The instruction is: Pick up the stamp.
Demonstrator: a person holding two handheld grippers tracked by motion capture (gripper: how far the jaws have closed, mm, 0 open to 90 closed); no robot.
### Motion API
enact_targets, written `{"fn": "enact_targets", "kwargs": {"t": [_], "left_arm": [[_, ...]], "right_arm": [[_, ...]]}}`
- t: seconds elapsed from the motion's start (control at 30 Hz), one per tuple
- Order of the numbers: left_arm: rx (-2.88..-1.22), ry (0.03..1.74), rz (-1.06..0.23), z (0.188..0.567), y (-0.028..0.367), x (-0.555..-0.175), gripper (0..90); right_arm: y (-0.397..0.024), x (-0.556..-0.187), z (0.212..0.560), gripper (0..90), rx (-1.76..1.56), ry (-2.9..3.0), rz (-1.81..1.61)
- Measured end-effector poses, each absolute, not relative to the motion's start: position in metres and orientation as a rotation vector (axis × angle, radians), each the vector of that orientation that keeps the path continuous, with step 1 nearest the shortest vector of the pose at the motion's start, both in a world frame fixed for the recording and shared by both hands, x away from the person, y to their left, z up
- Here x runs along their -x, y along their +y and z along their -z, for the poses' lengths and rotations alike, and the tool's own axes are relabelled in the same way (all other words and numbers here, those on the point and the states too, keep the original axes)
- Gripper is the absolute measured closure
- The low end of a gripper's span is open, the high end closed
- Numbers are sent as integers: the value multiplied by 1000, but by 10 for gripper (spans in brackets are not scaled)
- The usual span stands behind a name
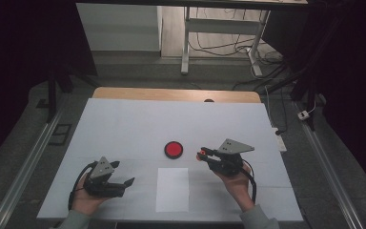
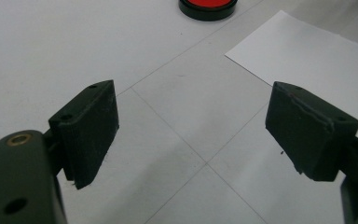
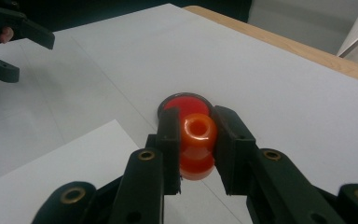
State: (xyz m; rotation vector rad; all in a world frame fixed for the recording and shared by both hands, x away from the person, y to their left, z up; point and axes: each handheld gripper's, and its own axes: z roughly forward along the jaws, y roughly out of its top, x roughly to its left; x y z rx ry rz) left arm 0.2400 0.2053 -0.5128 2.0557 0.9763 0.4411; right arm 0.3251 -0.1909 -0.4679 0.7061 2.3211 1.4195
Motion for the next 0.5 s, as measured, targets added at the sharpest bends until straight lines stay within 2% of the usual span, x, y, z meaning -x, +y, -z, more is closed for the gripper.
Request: {"fn": "enact_targets", "kwargs": {"t": [0.5], "left_arm": [[-2056,974,-439,513,204,-240,175]], "right_arm": [[-180,-320,468,724,-671,2347,-1456]]}}
